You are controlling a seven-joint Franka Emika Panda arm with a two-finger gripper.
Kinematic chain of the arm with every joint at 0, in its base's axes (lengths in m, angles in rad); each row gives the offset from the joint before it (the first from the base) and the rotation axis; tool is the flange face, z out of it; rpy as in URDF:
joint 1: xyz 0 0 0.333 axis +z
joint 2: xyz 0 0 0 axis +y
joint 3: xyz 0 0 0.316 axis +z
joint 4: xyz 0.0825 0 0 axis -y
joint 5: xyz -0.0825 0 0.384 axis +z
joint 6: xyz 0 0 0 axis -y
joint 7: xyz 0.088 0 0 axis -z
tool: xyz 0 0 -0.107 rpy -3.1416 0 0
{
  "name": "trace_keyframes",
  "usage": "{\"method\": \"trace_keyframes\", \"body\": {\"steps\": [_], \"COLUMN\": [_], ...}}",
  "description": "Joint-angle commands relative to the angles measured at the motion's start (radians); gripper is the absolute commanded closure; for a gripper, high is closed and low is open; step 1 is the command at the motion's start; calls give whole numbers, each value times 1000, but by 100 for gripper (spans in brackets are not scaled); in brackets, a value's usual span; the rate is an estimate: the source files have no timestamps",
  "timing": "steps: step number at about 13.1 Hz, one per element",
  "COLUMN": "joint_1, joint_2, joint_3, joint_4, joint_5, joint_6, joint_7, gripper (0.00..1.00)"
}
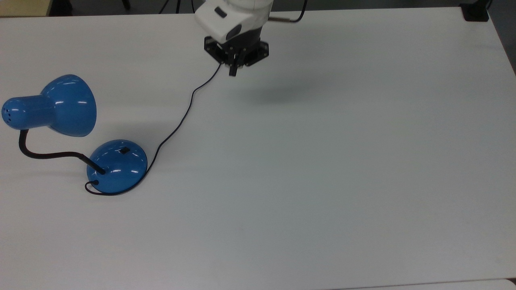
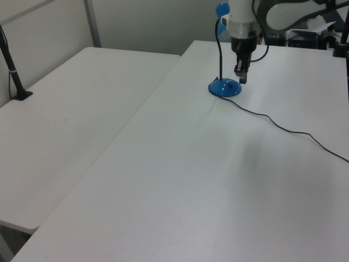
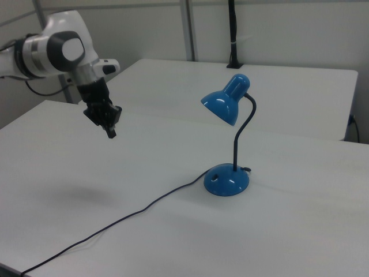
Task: Turn off the lamp
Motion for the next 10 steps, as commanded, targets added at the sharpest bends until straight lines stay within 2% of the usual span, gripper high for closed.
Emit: {"method": "trace_keyframes", "body": {"steps": [1, 3, 6, 7, 9, 10], "joint_1": [9, 5, 0, 5, 8, 6], "joint_2": [-65, -79, -79, -81, -81, -86], "joint_3": [-18, -19, -19, -21, -18, -18], "joint_4": [27, 67, 130, 136, 139, 138], "joint_5": [67, 70, 89, 89, 80, 77], "joint_6": [-98, -159, -244, -253, -274, -274], "joint_7": [-109, -120, -122, -134, -142, -142], "gripper": [98, 92, 65, 52, 0, 0]}}
